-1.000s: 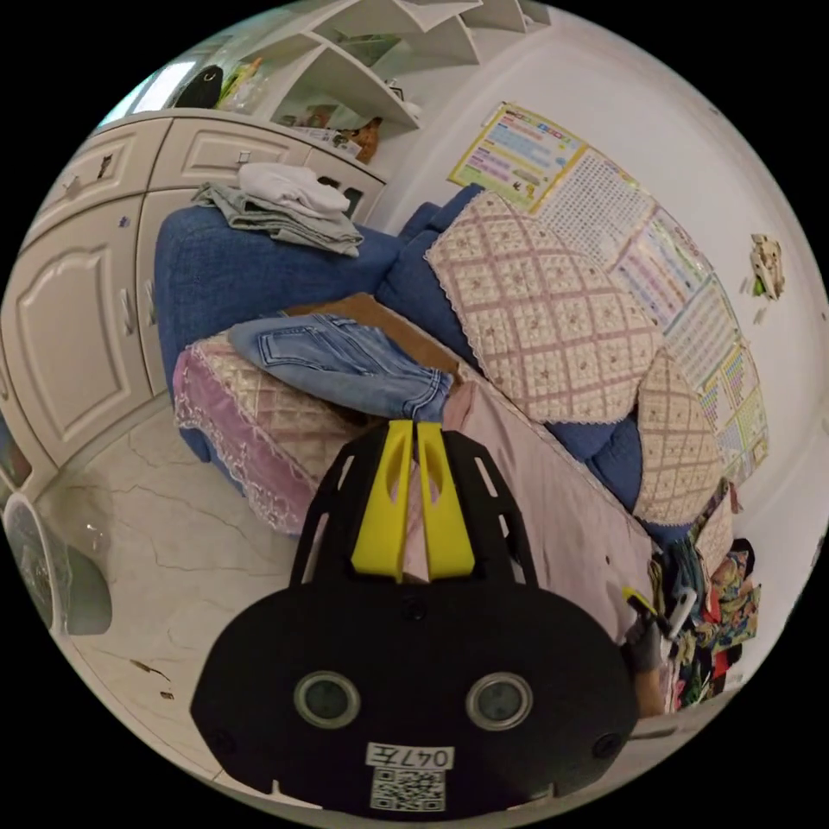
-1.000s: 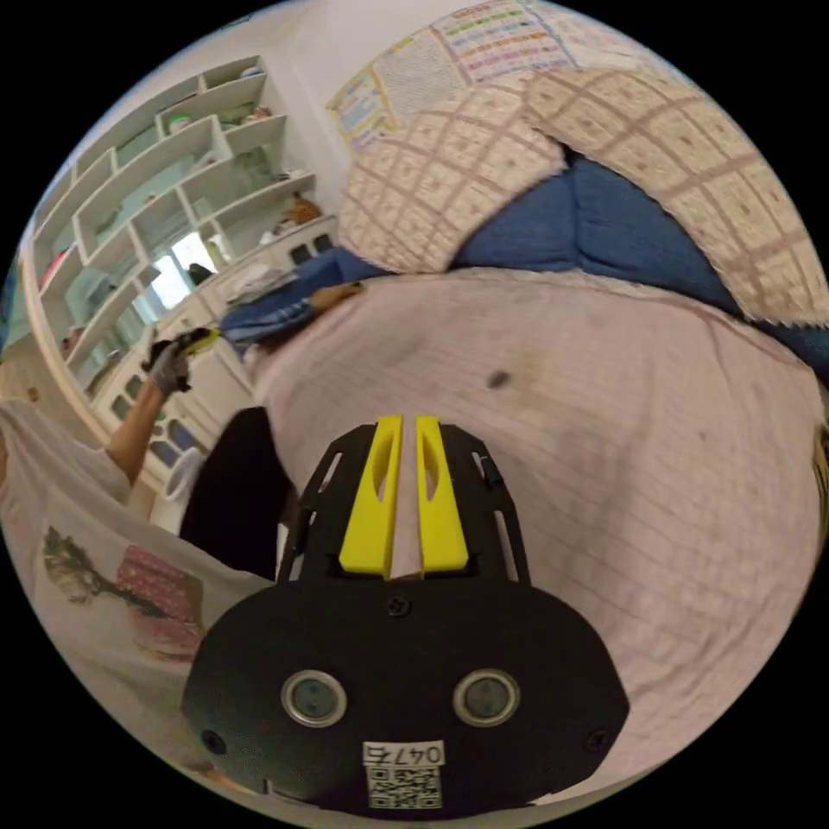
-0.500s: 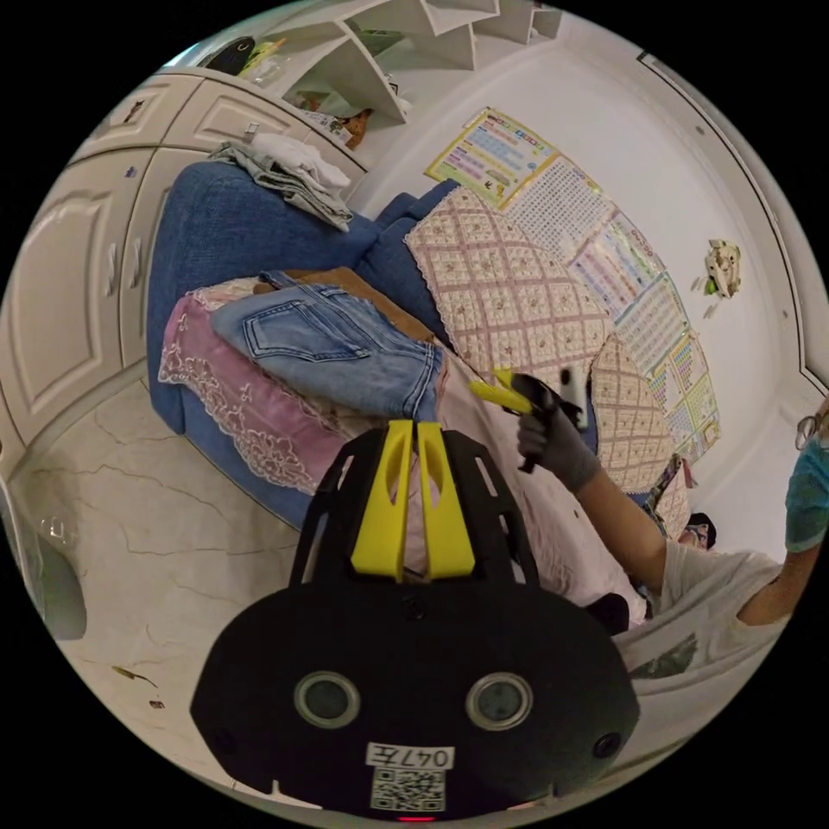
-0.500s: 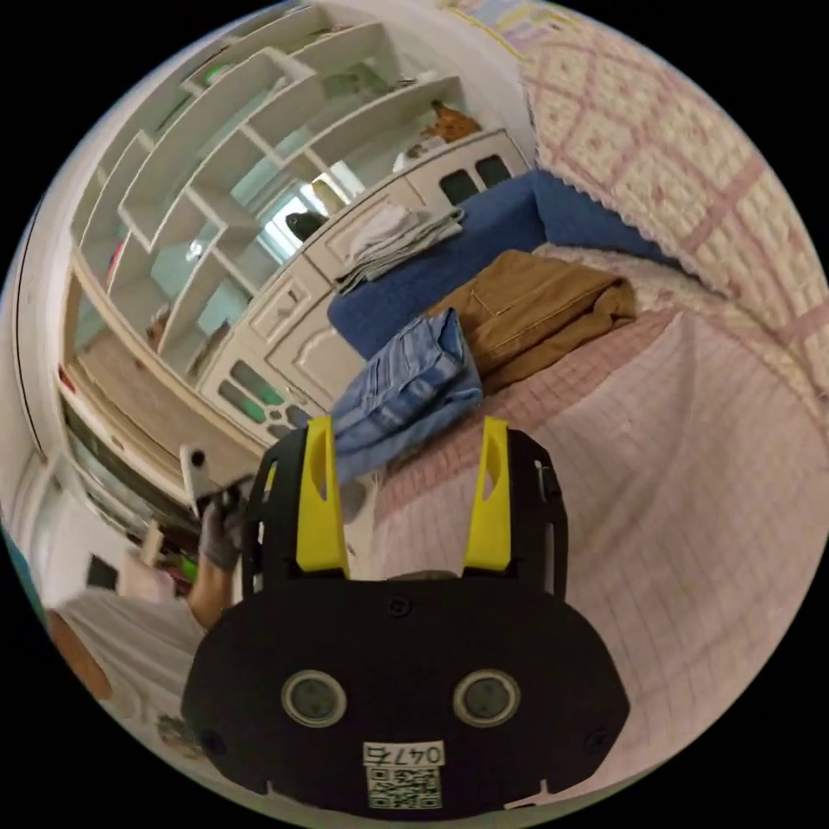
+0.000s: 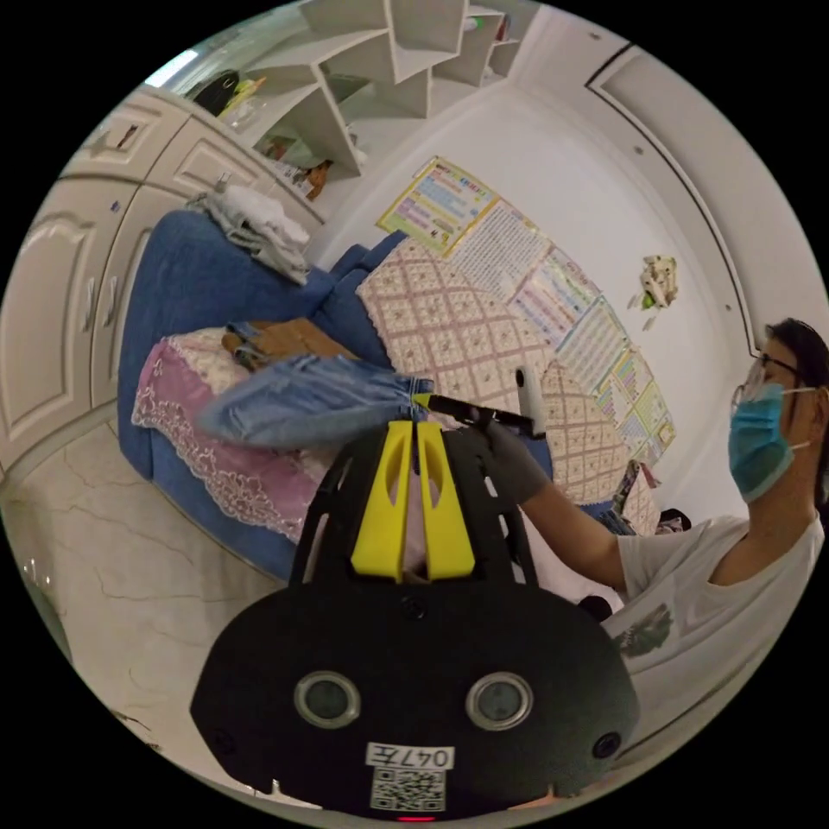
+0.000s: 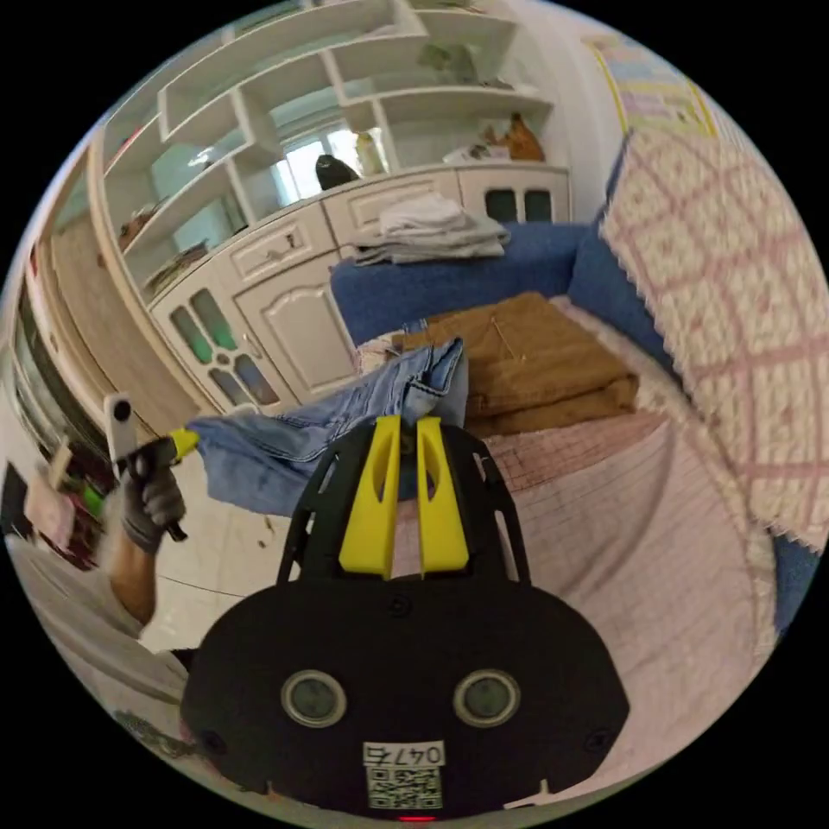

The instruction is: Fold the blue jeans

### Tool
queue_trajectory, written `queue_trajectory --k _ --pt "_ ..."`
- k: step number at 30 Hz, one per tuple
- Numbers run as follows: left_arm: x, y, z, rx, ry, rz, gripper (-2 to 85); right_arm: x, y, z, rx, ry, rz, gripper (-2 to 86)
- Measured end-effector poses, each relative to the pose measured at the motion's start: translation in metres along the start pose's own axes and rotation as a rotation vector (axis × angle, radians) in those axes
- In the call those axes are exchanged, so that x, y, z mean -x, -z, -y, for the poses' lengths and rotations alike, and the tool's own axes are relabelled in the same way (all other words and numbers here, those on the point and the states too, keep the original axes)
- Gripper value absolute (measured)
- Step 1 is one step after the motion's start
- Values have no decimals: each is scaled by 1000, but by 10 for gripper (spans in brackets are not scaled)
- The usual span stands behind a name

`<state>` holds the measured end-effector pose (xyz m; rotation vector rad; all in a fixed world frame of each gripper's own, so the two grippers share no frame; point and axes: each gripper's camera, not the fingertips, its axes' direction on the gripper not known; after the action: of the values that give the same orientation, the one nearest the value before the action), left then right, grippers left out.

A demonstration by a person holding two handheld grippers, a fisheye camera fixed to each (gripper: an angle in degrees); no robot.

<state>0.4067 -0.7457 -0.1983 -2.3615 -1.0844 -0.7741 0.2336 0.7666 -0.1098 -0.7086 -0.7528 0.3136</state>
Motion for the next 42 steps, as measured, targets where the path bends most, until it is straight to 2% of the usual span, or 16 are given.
queue_trajectory --k 4,7,11,18,20,21,23,24,25,27,30,34,37,42 --pt "-105 12 36 -75 -149 -61 -10 58 81 -47 -186 127 -102 -4" --pt "-187 -12 66 -29 -263 -173 -10 75 145 -99 -292 76 -160 -6" --pt "-292 -110 116 152 -325 -449 -10 80 221 -163 -398 -45 -336 -8" --pt "-496 -292 195 280 -549 -659 -9 82 347 -254 -578 -176 -883 -7" --pt "-550 -347 194 377 -574 -619 -7 83 362 -277 -532 -205 -913 -4" --pt "-560 -362 190 421 -561 -585 -6 82 366 -294 -456 -238 -899 0" --pt "-579 -420 157 650 -517 -408 4 81 364 -321 -269 -311 -880 15" --pt "-579 -432 147 703 -501 -358 8 80 358 -340 -116 -357 -877 34" --pt "-574 -451 129 787 -455 -288 48 81 355 -359 1 -413 -910 51" --pt "-569 -462 117 853 -376 -237 76 86 357 -384 96 -468 -967 60" --pt "-593 -450 130 785 -345 -223 79 92 374 -413 97 -524 -987 58" --pt "-687 -449 148 728 -555 -186 83 73 402 -440 2 -625 -812 59" --pt "-766 -467 141 724 -696 -247 96 55 412 -452 -18 -679 -700 58" --pt "-880 -510 114 755 -843 -357 149 29 429 -469 -3 -768 -738 76"
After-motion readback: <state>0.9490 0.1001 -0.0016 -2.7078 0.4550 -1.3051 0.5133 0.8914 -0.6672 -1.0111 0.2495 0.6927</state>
